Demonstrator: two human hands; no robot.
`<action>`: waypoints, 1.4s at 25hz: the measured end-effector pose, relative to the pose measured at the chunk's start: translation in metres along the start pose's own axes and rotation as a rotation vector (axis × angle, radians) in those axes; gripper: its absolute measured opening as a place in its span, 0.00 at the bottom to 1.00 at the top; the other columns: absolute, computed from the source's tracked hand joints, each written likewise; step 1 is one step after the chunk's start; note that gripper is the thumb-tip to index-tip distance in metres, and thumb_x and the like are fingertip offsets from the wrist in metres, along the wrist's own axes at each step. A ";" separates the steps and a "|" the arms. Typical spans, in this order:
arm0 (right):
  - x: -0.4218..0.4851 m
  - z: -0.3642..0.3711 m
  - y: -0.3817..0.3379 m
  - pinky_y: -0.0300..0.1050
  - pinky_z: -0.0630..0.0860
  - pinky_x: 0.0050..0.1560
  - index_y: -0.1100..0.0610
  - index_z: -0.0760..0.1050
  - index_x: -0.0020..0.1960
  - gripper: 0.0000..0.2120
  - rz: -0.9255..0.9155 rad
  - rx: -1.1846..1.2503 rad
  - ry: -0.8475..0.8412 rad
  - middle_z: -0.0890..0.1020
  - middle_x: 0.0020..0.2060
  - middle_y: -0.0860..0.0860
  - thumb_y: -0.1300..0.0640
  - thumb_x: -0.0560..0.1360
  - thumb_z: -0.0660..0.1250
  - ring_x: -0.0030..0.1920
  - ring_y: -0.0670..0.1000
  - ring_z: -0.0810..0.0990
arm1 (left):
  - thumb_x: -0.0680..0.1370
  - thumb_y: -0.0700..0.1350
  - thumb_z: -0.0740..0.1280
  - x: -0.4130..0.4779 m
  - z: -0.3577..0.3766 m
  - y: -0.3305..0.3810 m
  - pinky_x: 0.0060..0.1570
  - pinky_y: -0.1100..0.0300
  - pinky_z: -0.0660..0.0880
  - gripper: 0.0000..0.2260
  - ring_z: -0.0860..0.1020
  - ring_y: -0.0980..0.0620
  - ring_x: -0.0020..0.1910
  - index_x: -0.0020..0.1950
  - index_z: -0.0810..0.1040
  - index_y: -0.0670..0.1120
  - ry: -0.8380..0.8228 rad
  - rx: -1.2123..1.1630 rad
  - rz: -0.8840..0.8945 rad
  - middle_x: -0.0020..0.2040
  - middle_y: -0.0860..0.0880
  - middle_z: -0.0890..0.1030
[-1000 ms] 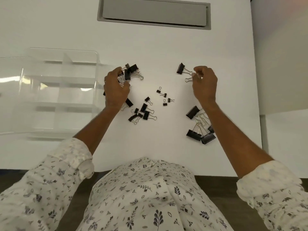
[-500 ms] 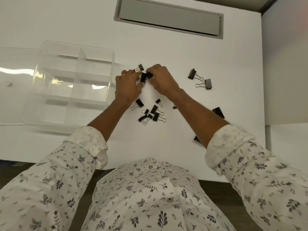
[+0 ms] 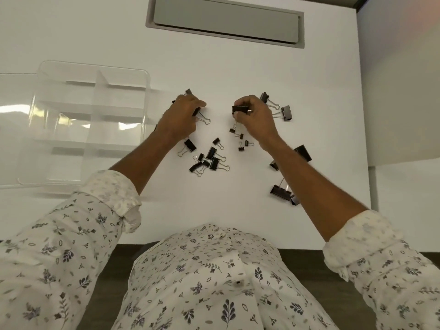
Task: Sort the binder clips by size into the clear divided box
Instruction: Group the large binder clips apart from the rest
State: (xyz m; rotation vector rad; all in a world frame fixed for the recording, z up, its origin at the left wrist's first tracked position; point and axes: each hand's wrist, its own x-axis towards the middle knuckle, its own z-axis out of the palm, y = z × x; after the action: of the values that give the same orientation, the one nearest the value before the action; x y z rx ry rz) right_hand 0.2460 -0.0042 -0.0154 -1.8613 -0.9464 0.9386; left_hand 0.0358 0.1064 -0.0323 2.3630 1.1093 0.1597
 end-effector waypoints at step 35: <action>0.067 -0.116 0.034 0.24 0.67 0.61 0.56 0.80 0.63 0.20 -0.093 -0.334 0.023 0.82 0.62 0.47 0.70 0.76 0.61 0.66 0.45 0.77 | 0.77 0.50 0.73 0.053 0.073 0.131 0.54 0.45 0.78 0.17 0.76 0.45 0.60 0.64 0.82 0.45 -0.036 -0.102 0.100 0.60 0.46 0.78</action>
State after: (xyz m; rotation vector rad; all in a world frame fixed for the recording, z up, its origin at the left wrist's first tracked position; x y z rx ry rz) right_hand 0.3836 0.0029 -0.0179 -2.0767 -1.2235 0.7347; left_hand 0.1833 0.0467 -0.0352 2.3218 0.9436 0.2033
